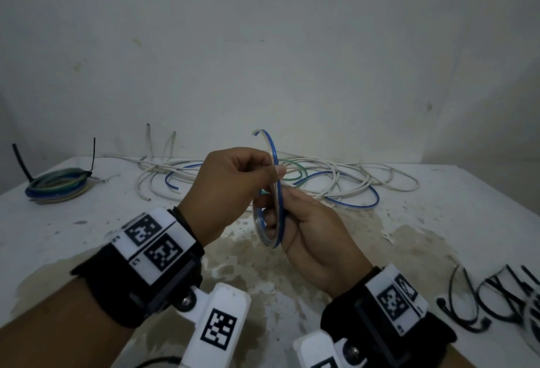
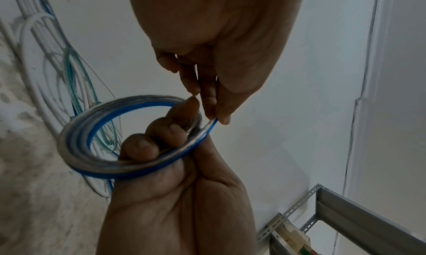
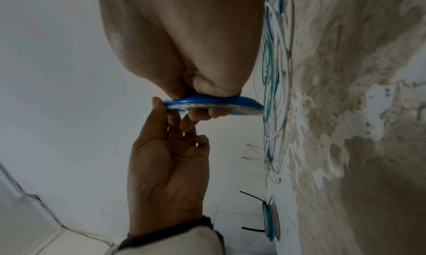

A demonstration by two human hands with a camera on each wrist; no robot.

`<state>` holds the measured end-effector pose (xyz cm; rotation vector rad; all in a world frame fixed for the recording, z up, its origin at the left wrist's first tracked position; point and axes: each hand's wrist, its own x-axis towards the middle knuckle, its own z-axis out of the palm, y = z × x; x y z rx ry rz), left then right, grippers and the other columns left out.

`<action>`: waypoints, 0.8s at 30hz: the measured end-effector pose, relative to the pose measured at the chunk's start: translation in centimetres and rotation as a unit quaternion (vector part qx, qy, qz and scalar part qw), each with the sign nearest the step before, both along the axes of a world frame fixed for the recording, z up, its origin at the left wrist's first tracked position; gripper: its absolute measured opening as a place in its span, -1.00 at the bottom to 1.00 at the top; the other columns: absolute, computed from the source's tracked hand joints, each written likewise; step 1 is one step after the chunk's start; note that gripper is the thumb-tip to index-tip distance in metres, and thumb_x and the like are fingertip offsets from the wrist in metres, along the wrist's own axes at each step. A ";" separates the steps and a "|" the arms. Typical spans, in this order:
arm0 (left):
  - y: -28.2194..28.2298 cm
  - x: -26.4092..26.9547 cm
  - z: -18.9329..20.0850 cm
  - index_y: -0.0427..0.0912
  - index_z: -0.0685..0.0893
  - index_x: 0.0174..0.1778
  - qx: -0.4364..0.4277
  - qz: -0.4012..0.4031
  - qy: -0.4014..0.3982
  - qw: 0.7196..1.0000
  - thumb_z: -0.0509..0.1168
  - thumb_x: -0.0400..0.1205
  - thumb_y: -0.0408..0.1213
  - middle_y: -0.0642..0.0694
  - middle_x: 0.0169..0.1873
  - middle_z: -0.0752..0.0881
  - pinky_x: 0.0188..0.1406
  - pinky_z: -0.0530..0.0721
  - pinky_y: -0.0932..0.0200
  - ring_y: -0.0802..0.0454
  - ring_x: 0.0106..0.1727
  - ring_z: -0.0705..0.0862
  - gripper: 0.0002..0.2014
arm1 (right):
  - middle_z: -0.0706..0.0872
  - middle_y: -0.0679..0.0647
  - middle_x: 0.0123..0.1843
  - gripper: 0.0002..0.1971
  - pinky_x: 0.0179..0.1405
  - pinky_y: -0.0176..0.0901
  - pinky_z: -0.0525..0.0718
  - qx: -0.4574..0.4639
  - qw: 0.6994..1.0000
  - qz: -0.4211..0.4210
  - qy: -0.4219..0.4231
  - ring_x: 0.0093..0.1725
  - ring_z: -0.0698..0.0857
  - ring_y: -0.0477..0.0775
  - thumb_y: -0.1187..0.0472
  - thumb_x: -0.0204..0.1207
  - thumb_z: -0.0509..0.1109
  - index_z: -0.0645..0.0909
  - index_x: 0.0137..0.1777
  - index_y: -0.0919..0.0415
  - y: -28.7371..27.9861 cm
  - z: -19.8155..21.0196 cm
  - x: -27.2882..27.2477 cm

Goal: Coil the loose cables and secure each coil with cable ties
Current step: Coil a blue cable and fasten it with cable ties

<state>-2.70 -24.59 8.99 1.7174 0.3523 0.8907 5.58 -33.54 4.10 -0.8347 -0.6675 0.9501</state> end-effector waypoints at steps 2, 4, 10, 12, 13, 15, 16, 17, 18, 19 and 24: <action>0.3 0.0 -0.2 -0.49 0.70 -0.21 -0.004 -0.012 -0.005 1.000 0.44 0.52 -0.37 -0.33 -0.39 0.67 -0.51 0.49 0.21 -0.05 -0.47 0.53 -0.81 | 0.69 0.10 -0.25 -0.64 -0.29 -0.16 0.45 0.005 1.000 0.014 0.008 -0.37 0.50 -0.03 0.13 0.73 0.03 0.59 0.16 0.33 -0.3 0.2 -0.2; 0.3 0.0 -0.4 -0.51 0.68 -0.22 -0.017 -0.017 -0.016 1.000 0.43 0.52 -0.38 -0.33 -0.43 0.64 -0.51 0.46 0.15 -0.07 -0.54 0.48 -0.80 | 0.67 0.08 -0.29 -0.64 -0.29 -0.13 0.41 -0.007 1.000 0.005 -0.023 -0.37 0.47 -0.03 0.09 0.72 0.04 0.63 0.04 0.29 -0.6 0.4 -0.4; 0.9 0.3 -1.1 -0.22 0.67 -0.10 0.011 0.062 0.002 0.998 0.55 0.40 -0.16 -0.09 -0.29 0.62 -0.25 0.58 0.22 0.11 -0.35 0.59 -0.71 | 0.53 0.09 -0.41 -0.59 -0.35 -0.07 0.38 -0.054 0.984 -0.066 -0.159 -0.47 0.42 -0.01 0.18 0.70 0.13 0.60 -0.39 0.11 -1.1 0.6 -0.5; 1.0 0.1 -1.3 0.01 0.60 -0.01 0.098 0.108 0.048 0.988 0.47 0.45 -0.01 0.06 -0.13 0.59 -0.15 0.51 0.32 0.20 -0.15 0.58 -0.71 | 0.48 0.08 -0.44 -0.62 -0.38 -0.04 0.34 -0.049 0.983 -0.065 -0.165 -0.49 0.39 0.00 0.19 0.69 0.12 0.56 -0.35 0.24 -1.6 0.9 0.0; 1.0 0.1 -1.2 0.11 0.59 0.01 0.146 0.103 0.058 0.982 0.40 0.52 -0.01 0.14 -0.05 0.61 -0.08 0.50 0.35 0.27 -0.04 0.58 -0.80 | 0.45 0.06 -0.46 -0.66 -0.41 -0.06 0.32 -0.043 0.986 -0.056 -0.152 -0.51 0.36 -0.01 0.18 0.67 0.13 0.55 -0.27 0.36 -1.9 1.2 0.3; 1.0 0.1 -1.0 0.18 0.65 -0.02 0.187 0.051 0.052 0.980 0.25 0.65 -0.10 0.25 0.02 0.68 0.06 0.51 0.42 0.35 0.08 0.62 -0.91 | 0.41 0.01 -0.49 -0.65 -0.50 -0.15 0.29 -0.035 0.994 -0.035 -0.099 -0.57 0.31 -0.06 0.17 0.63 0.13 0.56 -0.03 0.53 -2.5 1.8 1.0; 1.1 0.1 -1.1 0.16 0.69 -0.02 0.174 0.018 0.044 0.984 0.20 0.69 -0.16 0.23 0.01 0.73 0.10 0.54 0.42 0.34 0.09 0.66 -0.83 | 0.39 0.00 -0.51 -0.65 -0.55 -0.20 0.28 -0.029 0.997 -0.029 -0.073 -0.59 0.28 -0.08 0.18 0.62 0.11 0.58 0.02 0.49 -2.9 2.2 1.4; 1.2 0.2 -1.3 0.11 0.72 -0.01 0.136 -0.018 0.034 0.990 0.17 0.71 -0.22 0.16 -0.02 0.78 0.13 0.59 0.38 0.26 0.08 0.70 -0.78 | 0.37 -0.01 -0.53 -0.66 -0.59 -0.24 0.27 -0.020 0.998 -0.026 -0.048 -0.61 0.25 -0.09 0.19 0.61 0.08 0.59 0.02 0.45 -3.2 2.5 1.8; 1.1 0.4 -1.5 0.01 0.75 0.01 0.082 -0.055 0.023 0.995 0.16 0.72 -0.27 0.05 -0.04 0.81 0.12 0.65 0.30 0.14 0.04 0.74 -0.76 | 0.35 -0.01 -0.54 -0.67 -0.61 -0.25 0.26 -0.010 0.999 -0.025 -0.027 -0.62 0.24 -0.09 0.19 0.57 0.08 0.59 0.00 0.42 -3.6 2.8 2.2; 0.9 0.6 -1.6 -0.10 0.75 0.03 0.021 -0.093 0.012 0.995 0.15 0.72 -0.31 -0.07 -0.08 0.81 0.07 0.70 0.22 0.03 -0.03 0.76 -0.76 | 0.34 -0.01 -0.54 -0.67 -0.63 -0.26 0.26 -0.003 1.000 -0.029 -0.011 -0.62 0.23 -0.09 0.17 0.51 0.10 0.59 -0.01 0.41 -4.0 3.1 2.5; -0.5 2.1 -2.7 -0.31 0.70 0.01 -0.115 -0.195 -0.011 0.974 0.22 0.62 -0.36 -0.14 -0.26 0.76 -0.19 0.74 0.19 0.01 -0.27 0.72 -0.82 | 0.31 -0.03 -0.57 -0.65 -0.68 -0.27 0.28 0.013 0.997 -0.050 0.063 -0.67 0.23 -0.11 0.15 0.40 0.15 0.64 -0.08 0.41 -6.1 2.7 3.9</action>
